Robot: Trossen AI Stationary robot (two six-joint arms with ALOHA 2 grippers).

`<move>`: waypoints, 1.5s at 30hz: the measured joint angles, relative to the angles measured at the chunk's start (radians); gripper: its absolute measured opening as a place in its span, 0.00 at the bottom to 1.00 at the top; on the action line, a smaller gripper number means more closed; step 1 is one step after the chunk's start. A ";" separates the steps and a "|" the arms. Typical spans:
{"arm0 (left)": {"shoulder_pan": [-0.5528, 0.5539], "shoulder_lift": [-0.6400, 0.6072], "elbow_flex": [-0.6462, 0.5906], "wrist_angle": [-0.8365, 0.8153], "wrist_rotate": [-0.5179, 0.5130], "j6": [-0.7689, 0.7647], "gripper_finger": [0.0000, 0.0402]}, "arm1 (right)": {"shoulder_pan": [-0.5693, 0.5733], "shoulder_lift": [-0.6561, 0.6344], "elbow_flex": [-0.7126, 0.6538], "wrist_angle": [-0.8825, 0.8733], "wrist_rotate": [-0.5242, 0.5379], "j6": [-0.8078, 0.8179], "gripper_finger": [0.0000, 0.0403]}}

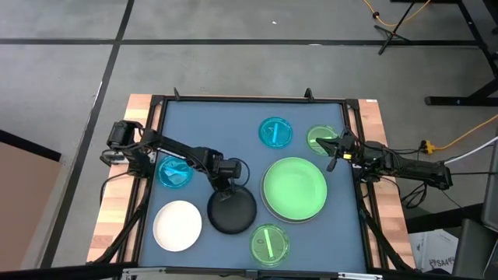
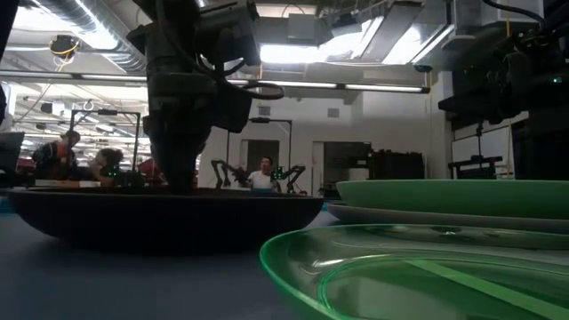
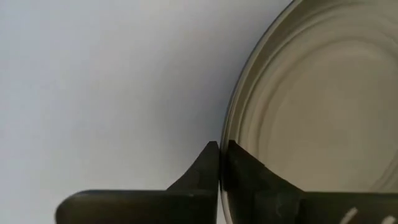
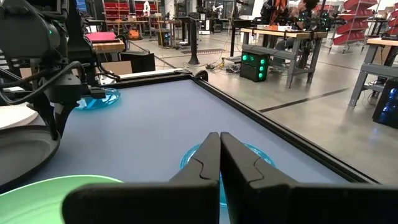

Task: Stack plastic plates
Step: Stack the black plate on top of the green plate

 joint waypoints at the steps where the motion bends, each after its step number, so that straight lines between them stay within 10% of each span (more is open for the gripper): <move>1: 0.000 -0.002 0.000 0.000 0.000 0.001 0.01 | 0.000 0.000 0.000 0.000 0.000 0.000 0.00; 26: 0.004 -0.184 0.000 0.027 0.114 -0.002 0.01 | 0.000 0.000 0.000 0.000 0.001 0.000 0.00; 45: 0.050 -0.213 0.000 0.595 -0.139 -0.265 0.01 | 0.000 0.000 0.000 0.000 0.001 0.000 0.00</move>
